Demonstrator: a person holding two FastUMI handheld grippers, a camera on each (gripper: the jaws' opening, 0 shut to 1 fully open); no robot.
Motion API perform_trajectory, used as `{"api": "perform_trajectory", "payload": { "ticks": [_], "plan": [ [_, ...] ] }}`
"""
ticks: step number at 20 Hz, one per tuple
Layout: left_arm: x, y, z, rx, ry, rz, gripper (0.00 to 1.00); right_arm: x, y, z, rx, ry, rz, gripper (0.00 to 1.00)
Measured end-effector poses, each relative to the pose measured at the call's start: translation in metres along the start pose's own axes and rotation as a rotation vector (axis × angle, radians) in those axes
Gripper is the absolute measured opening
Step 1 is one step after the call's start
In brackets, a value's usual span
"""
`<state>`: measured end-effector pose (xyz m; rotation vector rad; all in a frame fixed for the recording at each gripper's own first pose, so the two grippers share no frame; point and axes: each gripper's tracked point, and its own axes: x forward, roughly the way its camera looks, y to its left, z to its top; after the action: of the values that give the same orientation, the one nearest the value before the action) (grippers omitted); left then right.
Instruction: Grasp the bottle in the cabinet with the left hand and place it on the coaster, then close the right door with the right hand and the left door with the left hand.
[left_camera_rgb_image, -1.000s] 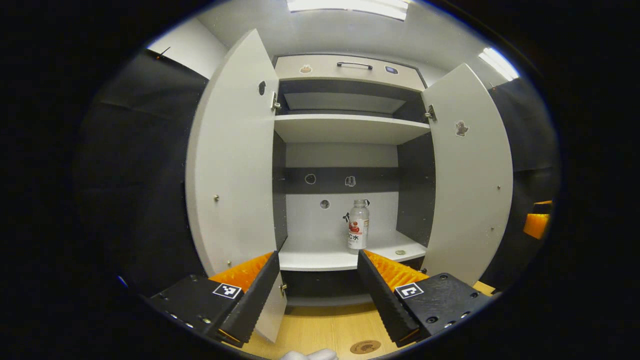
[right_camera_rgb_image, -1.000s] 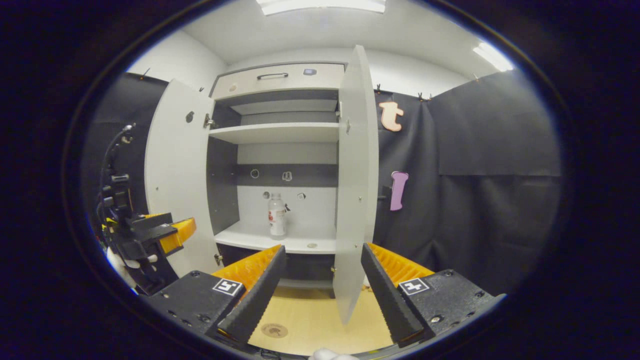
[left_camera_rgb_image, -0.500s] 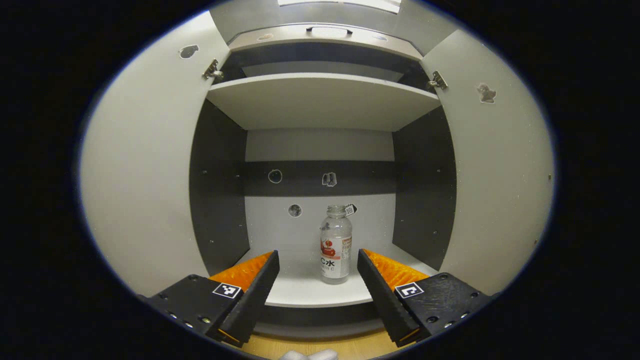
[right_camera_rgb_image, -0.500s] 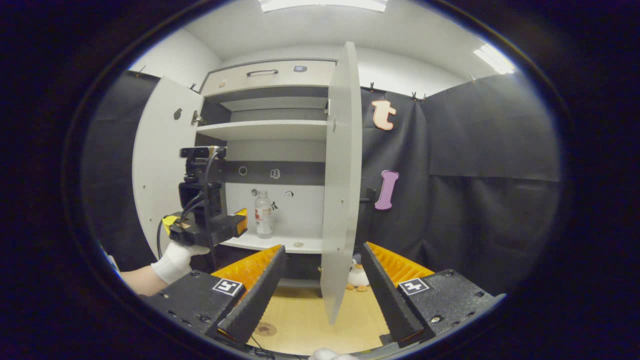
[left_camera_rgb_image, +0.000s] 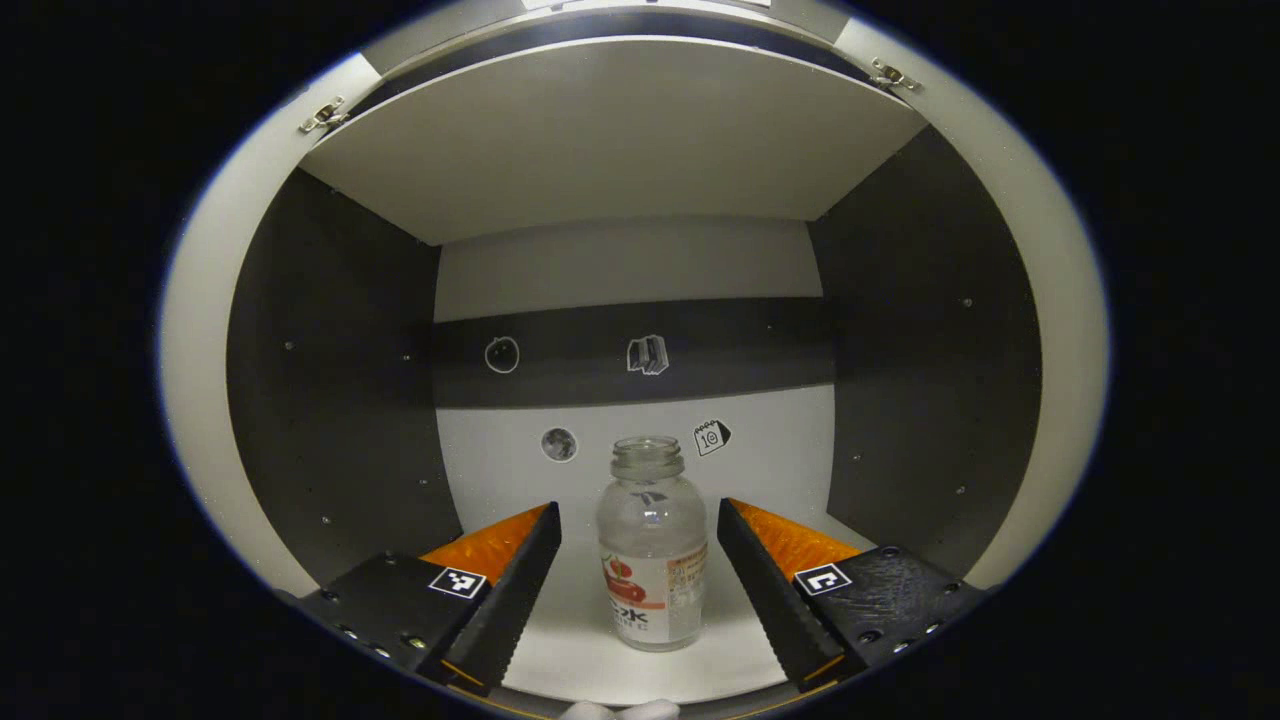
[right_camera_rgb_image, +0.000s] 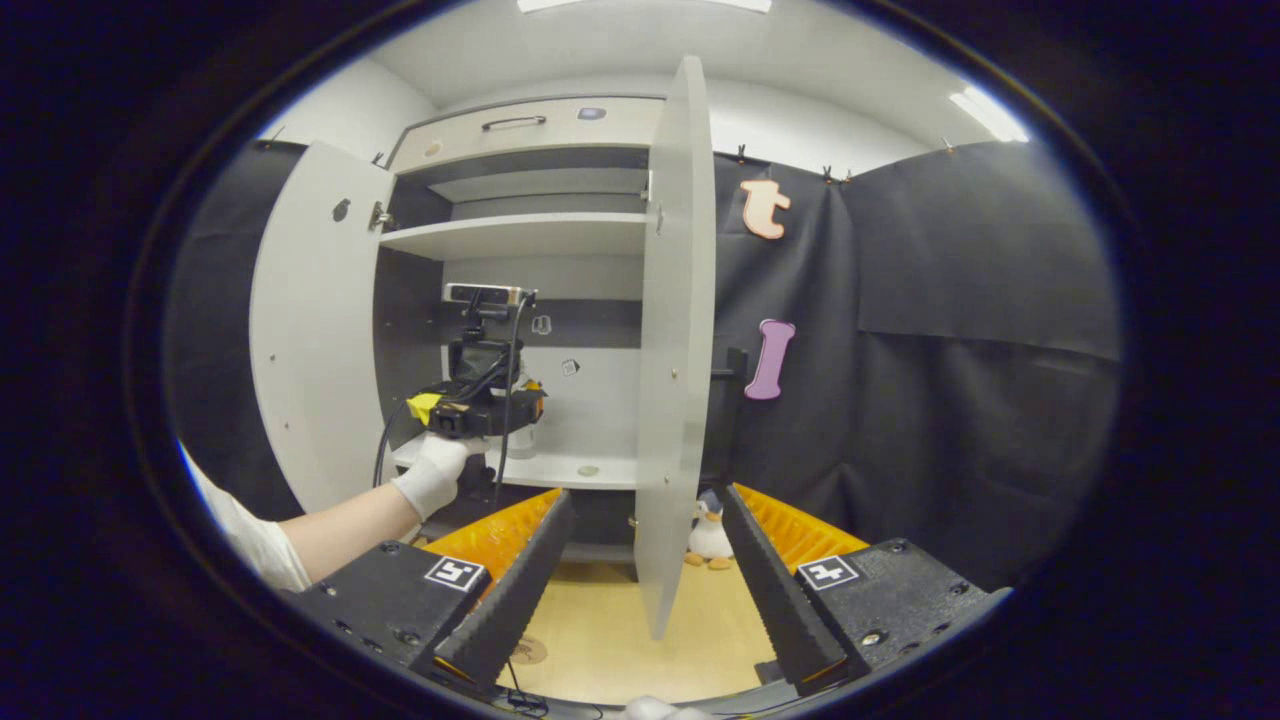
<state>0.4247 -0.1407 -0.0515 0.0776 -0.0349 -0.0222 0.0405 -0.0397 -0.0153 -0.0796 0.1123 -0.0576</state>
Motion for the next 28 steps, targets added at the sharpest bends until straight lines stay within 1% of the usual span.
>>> {"api": "perform_trajectory", "payload": {
  "ticks": [4, 7, 8, 9, 10, 11, 12, 15, 16, 19, 20, 21, 22, 24, 25, 27, 28],
  "plan": [
    [0.026, -0.002, -0.012, -0.023, 0.038, 0.007, 0.96, 0.007, -0.002, -0.005, 0.005, 0.022, 0.006, 0.99],
    [0.033, -0.002, -0.016, -0.046, 0.058, 0.003, 0.96, 0.010, -0.005, -0.005, 0.003, 0.032, 0.006, 0.99],
    [0.032, -0.001, -0.016, -0.049, 0.059, 0.012, 0.95, 0.011, -0.005, -0.005, 0.003, 0.035, 0.008, 0.99],
    [0.035, 0.000, -0.016, -0.053, 0.062, 0.014, 0.92, 0.011, -0.006, -0.005, 0.004, 0.035, 0.009, 0.99],
    [0.038, -0.001, -0.017, -0.054, 0.060, 0.014, 0.79, 0.012, -0.006, -0.005, 0.005, 0.035, 0.011, 0.99],
    [0.034, -0.001, -0.017, -0.056, 0.063, 0.010, 0.75, 0.011, -0.006, -0.004, 0.006, 0.033, 0.013, 0.99],
    [0.033, 0.001, -0.016, -0.057, 0.066, 0.006, 0.77, 0.010, -0.007, -0.004, 0.006, 0.028, 0.014, 0.99],
    [0.027, 0.003, -0.010, -0.063, 0.068, -0.001, 0.77, 0.007, -0.009, -0.004, 0.013, 0.021, 0.016, 0.99],
    [0.022, 0.004, -0.004, -0.062, 0.056, -0.006, 0.74, 0.006, -0.009, -0.004, 0.019, 0.019, 0.017, 0.99],
    [-0.010, 0.009, 0.019, -0.070, 0.028, -0.024, 0.74, 0.002, -0.012, -0.006, 0.033, 0.011, 0.017, 0.99],
    [-0.024, 0.010, 0.027, -0.077, 0.014, -0.034, 0.72, 0.001, -0.013, -0.007, 0.036, 0.008, 0.015, 0.99],
    [-0.038, 0.012, 0.033, -0.082, 0.003, -0.043, 0.74, -0.002, -0.013, -0.007, 0.041, 0.006, 0.016, 0.99],
    [-0.054, 0.013, 0.037, -0.079, -0.001, -0.054, 0.74, -0.005, -0.012, -0.009, 0.045, 0.002, 0.019, 0.99],
    [-0.093, 0.014, 0.041, -0.077, -0.007, -0.069, 0.75, -0.010, -0.013, -0.010, 0.044, -0.006, 0.018, 0.99],
    [-0.111, 0.014, 0.039, -0.077, -0.002, -0.078, 0.77, -0.012, -0.014, -0.011, 0.045, -0.012, 0.016, 0.99],
    [-0.146, 0.013, 0.029, -0.087, 0.001, -0.103, 0.71, -0.015, -0.017, -0.015, 0.046, -0.015, 0.008, 0.99],
    [-0.162, 0.011, 0.022, -0.091, 0.009, -0.117, 0.77, -0.017, -0.018, -0.018, 0.049, -0.011, 0.008, 0.99]
  ]
}}
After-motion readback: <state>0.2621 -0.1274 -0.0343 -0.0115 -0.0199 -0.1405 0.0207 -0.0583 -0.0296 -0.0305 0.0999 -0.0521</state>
